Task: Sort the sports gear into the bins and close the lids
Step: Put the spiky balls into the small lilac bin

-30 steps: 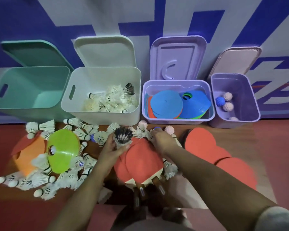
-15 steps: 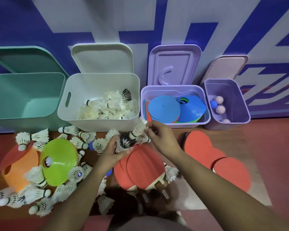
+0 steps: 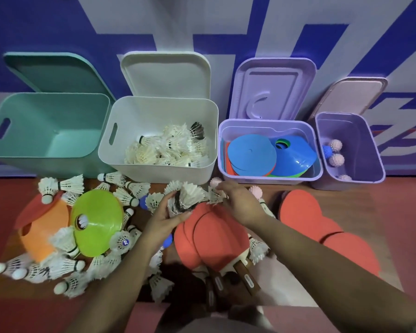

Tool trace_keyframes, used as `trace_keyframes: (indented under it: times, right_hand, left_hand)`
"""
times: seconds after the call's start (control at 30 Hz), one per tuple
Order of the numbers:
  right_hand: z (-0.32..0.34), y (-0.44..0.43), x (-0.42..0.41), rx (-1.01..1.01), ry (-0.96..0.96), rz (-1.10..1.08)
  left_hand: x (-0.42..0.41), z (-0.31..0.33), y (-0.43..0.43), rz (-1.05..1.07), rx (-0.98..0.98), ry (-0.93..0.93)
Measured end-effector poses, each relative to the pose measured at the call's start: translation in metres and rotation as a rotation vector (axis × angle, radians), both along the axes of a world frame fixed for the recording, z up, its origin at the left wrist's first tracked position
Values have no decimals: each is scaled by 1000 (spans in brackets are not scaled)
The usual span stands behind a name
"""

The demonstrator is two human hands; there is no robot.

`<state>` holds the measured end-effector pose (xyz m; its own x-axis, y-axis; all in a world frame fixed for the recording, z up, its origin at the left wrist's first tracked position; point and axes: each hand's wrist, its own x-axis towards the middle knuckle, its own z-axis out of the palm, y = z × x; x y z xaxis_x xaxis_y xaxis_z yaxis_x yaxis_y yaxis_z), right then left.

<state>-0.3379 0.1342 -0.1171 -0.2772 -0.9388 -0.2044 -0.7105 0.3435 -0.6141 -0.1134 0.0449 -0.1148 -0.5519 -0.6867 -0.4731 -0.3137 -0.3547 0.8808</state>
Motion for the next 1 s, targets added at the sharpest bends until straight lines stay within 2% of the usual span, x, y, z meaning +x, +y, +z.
trace_keyframes:
  times: [0.1, 0.2, 0.27, 0.33, 0.47, 0.63, 0.7, 0.8, 0.9, 1.0]
  right_hand:
    - [-20, -17, -3, 181, 135, 262]
    - [-35, -28, -4, 302, 276, 352]
    - [-40, -31, -4, 266, 337, 322]
    - [-31, -29, -2, 147, 341, 252]
    - [9, -11, 4, -124, 113, 114]
    - [59, 4, -5, -341, -226, -225]
    - [68, 9, -10, -332, -297, -259]
    - [61, 18, -9, -198, -384, -193]
    - [55, 24, -11, -217, -453, -178]
    - [64, 17, -19, -240, -473, -183]
  left_hand:
    - [8, -2, 0, 21, -16, -27]
    - [17, -3, 0, 20, -27, -52]
    - [22, -7, 1, 16, -13, -52]
    - [22, -6, 2, 48, -9, -52]
    - [15, -4, 3, 10, -2, -117]
    - [-5, 2, 14, -27, -42, -128]
    - [-16, 6, 19, -27, -46, -106]
    - [-31, 20, 23, -65, -59, -90]
    - [-44, 39, 25, -139, -139, -66]
    - [-53, 57, 17, -106, -198, -53]
